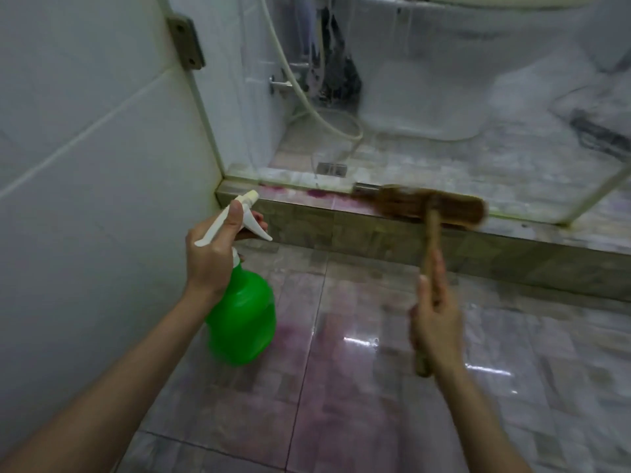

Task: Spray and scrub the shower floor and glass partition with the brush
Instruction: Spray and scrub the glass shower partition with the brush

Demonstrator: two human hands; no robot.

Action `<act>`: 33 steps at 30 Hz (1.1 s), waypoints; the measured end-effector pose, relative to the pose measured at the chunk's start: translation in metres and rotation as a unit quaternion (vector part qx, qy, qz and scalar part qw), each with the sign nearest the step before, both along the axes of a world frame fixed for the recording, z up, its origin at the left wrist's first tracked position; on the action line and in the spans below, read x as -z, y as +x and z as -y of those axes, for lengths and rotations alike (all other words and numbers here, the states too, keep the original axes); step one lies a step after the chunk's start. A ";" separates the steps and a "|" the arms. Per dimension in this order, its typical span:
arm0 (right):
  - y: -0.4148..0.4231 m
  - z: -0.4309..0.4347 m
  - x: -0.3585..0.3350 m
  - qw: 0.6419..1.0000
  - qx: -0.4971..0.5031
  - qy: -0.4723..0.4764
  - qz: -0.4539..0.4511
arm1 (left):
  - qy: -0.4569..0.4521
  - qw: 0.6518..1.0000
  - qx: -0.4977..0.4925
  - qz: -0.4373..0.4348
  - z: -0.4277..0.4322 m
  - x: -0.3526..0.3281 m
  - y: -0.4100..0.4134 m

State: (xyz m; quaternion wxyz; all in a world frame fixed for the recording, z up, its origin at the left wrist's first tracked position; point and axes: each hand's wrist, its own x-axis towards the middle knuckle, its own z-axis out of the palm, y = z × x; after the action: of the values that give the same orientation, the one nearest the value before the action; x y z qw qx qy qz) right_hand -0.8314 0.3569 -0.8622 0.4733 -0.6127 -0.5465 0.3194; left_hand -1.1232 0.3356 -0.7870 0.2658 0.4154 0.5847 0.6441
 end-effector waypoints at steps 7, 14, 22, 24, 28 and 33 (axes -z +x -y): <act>0.038 -0.006 -0.012 0.997 -0.056 -0.023 0.039 | -0.002 0.996 0.084 -0.036 -0.027 0.011 0.050; 0.123 -0.004 -0.026 0.992 0.098 -0.050 -0.063 | -0.022 0.989 0.142 -0.024 -0.047 0.016 0.092; 0.094 -0.004 -0.020 0.998 0.007 -0.052 -0.034 | -0.078 0.987 0.137 -0.034 -0.072 0.007 0.123; 0.096 -0.005 -0.031 0.995 0.014 -0.087 -0.049 | -0.093 0.986 0.130 -0.041 -0.074 -0.008 0.134; 0.094 -0.015 -0.085 0.980 0.011 -0.196 -0.042 | -0.164 0.978 0.124 -0.041 -0.064 -0.060 0.156; 0.108 -0.036 -0.205 0.935 -0.024 -0.350 -0.055 | -0.223 0.969 0.093 -0.041 -0.036 -0.170 0.174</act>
State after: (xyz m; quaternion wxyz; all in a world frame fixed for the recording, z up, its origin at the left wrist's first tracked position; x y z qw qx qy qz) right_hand -0.7234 0.3934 -0.6576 0.2505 -0.7076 -0.3882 0.5347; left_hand -0.9488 0.3716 -0.6174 0.3865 0.4245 0.6828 0.4518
